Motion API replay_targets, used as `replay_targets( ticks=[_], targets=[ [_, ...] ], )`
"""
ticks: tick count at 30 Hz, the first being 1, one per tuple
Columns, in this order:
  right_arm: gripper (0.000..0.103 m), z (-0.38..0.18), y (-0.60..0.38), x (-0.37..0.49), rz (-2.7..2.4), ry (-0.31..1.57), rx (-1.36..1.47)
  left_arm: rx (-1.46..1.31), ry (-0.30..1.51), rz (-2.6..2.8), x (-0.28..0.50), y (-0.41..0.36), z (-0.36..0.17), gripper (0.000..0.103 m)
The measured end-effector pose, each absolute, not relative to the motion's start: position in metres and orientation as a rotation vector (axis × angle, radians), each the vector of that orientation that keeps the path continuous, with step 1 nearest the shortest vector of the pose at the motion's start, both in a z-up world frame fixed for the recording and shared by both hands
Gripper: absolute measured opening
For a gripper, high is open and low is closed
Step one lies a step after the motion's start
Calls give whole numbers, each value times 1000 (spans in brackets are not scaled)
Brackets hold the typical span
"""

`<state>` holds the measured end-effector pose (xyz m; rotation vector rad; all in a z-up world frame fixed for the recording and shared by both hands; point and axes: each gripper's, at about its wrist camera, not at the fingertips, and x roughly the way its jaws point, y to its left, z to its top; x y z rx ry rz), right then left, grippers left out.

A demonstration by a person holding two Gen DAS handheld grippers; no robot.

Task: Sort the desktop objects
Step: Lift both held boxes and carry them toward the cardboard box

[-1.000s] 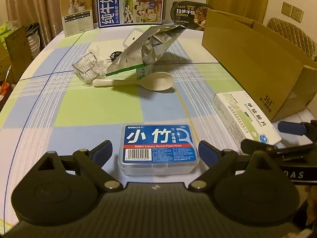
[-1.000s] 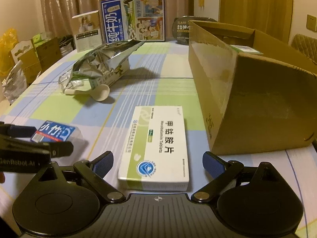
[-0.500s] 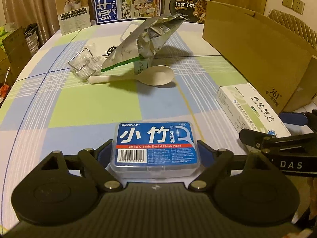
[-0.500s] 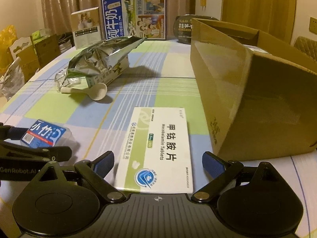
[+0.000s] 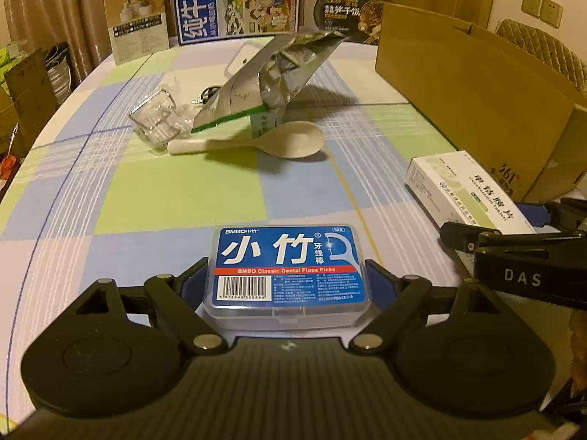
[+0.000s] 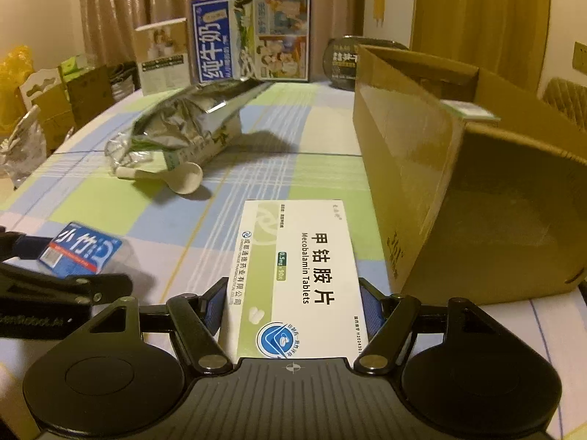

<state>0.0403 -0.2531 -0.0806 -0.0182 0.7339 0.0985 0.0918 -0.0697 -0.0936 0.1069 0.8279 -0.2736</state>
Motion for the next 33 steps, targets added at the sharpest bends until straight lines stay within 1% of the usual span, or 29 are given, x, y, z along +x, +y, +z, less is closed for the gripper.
replay_targets(
  ticks=[7, 16, 26, 33],
  targets=[
    [68, -48, -254, 19, 109, 670, -22, 99, 789, -287, 83, -72, -74, 83],
    [68, 4, -274, -5, 75, 572, -15, 88, 714, -324, 68, -84, -29, 83],
    [68, 44, -330, -13, -27, 483, -3, 105, 617, -453, 57, -138, 22, 83],
    [68, 56, -371, -7, -88, 451, 0, 134, 572, -534, 61, -183, 43, 83]
  ],
)
